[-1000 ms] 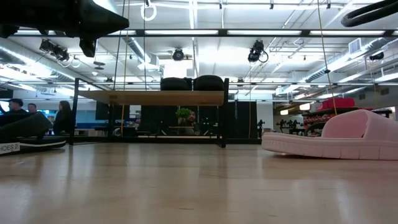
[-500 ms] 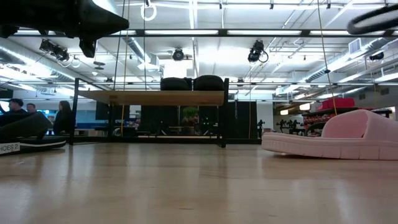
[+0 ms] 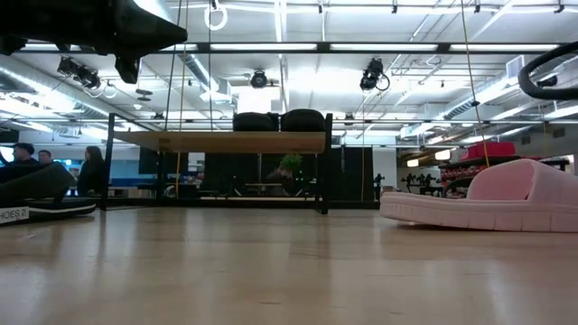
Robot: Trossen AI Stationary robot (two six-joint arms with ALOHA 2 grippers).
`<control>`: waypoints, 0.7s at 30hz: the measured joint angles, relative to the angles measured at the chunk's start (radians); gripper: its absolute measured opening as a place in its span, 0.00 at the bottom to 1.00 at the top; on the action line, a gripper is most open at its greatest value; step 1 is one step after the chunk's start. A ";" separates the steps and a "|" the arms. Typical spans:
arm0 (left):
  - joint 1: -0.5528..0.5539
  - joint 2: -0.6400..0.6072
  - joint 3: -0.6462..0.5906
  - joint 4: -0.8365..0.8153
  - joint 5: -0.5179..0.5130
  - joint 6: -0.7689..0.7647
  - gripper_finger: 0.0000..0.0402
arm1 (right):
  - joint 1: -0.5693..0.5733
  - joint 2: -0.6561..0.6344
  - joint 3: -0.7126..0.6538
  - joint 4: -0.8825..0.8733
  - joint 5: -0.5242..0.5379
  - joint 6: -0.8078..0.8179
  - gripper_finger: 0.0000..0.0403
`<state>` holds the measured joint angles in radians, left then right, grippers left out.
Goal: Pick and place slides into the shelf
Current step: Put the bottom pink slide on the shelf
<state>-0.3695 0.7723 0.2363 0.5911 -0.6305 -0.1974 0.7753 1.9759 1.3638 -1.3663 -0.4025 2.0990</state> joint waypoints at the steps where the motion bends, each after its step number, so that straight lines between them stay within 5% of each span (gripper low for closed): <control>1: 0.000 0.000 0.000 0.000 0.000 0.000 0.05 | 0.000 0.000 -0.001 -0.007 -0.001 -0.007 0.21; 7: 0.000 0.000 0.000 0.000 0.000 0.000 0.05 | 0.000 0.000 -0.001 -0.002 -0.002 -0.037 0.04; 12: 0.000 0.000 0.000 -0.002 0.000 -0.001 0.03 | 0.002 0.000 0.040 -0.006 0.073 -0.090 0.05; 16: 0.000 0.000 0.000 -0.002 0.000 -0.001 0.03 | -0.002 0.000 0.155 0.003 0.282 -0.167 0.02; 21: 0.000 0.000 0.000 -0.001 0.000 -0.001 0.05 | -0.011 -0.002 0.350 0.005 0.711 -0.330 0.04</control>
<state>-0.3696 0.7723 0.2363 0.5900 -0.6306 -0.1982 0.7648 1.9735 1.7138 -1.3614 0.3081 1.7687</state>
